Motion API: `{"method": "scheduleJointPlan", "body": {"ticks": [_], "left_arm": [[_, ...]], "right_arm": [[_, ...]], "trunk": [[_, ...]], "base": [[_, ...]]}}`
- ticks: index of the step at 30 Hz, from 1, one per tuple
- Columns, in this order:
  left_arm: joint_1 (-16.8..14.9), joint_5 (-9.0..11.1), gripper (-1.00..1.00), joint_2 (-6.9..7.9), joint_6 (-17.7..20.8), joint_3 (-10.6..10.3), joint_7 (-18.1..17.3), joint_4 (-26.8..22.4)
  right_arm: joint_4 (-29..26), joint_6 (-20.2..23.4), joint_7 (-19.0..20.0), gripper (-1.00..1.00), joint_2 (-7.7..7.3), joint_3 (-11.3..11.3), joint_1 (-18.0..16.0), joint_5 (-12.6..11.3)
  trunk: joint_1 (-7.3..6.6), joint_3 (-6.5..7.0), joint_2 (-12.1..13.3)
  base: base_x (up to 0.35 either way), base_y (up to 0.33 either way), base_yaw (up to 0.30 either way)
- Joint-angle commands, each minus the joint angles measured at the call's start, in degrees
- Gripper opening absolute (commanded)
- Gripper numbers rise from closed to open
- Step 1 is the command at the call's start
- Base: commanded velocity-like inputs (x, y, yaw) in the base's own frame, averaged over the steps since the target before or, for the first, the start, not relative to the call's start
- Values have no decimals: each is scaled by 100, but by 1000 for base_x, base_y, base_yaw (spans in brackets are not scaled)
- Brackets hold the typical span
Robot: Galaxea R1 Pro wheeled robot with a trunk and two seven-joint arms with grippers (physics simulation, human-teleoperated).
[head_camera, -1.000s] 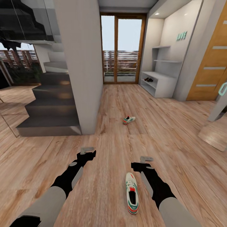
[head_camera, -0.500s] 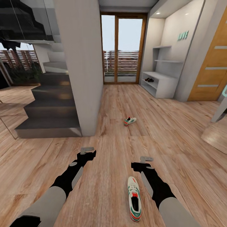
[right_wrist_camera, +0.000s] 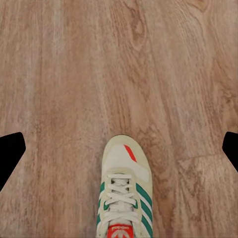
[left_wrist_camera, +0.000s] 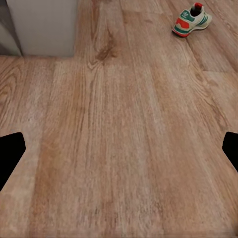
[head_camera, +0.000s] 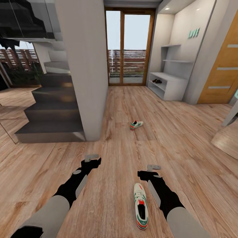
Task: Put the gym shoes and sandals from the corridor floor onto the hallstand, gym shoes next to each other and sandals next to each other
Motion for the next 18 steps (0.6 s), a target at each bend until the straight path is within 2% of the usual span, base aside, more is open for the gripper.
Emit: {"method": "scheduleJointPlan", "body": {"ticks": [1, 6, 9, 18], "left_arm": [[-2, 60, 100, -4, 8, -14, -5, -4], [0, 60, 100, -45, 5, -18, -7, -3], [6, 60, 100, -65, 4, -17, -8, 0], [6, 55, 100, -67, 4, -13, -8, 1]], "right_arm": [[1, 21, -53, 100, -4, 24, -2, -61], [141, 15, -53, 100, -4, 20, -2, -63], [391, 13, -53, 100, -5, 19, -2, -63], [497, 12, -53, 100, -5, 19, -2, -64]], "trunk": [[-1, -14, -2], [-1, -60, -2], [6, -155, -6], [30, -439, -18]], "base": [[0, 0, 0], [0, 0, 0], [0, 0, 0], [0, 0, 0]]}}
